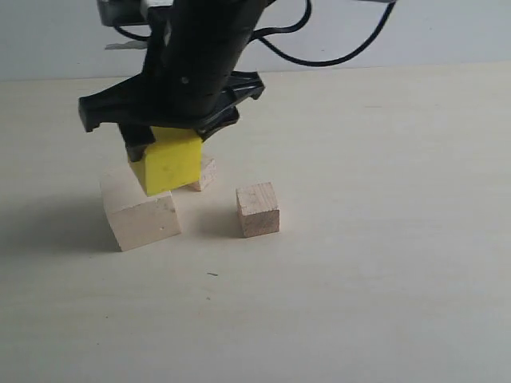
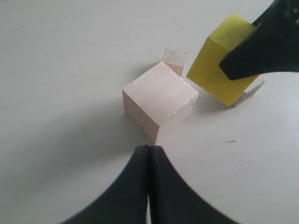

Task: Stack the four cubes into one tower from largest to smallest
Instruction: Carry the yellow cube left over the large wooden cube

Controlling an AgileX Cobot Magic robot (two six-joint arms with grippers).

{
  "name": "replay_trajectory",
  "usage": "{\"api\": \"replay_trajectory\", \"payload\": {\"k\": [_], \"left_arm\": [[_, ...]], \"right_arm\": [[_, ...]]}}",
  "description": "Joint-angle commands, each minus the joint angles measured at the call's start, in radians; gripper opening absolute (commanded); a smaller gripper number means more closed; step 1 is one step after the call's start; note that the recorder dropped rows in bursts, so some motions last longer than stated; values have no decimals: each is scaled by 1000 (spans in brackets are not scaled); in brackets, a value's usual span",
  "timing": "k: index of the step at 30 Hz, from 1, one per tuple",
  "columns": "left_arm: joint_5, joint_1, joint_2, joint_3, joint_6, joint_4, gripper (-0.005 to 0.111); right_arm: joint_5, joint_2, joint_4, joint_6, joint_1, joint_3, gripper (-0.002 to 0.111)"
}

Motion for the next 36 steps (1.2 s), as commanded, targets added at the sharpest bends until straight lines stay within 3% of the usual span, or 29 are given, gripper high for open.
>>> {"api": "replay_trajectory", "payload": {"k": [1, 12, 36], "left_arm": [[-12, -6, 1, 2, -3, -14, 0], [-12, -6, 1, 2, -3, -31, 0], [1, -6, 1, 2, -3, -54, 0]], "right_arm": [[4, 65, -77, 137, 42, -85, 0], [38, 178, -133, 252, 64, -224, 0], [-48, 220, -238, 293, 95, -224, 0]]}}
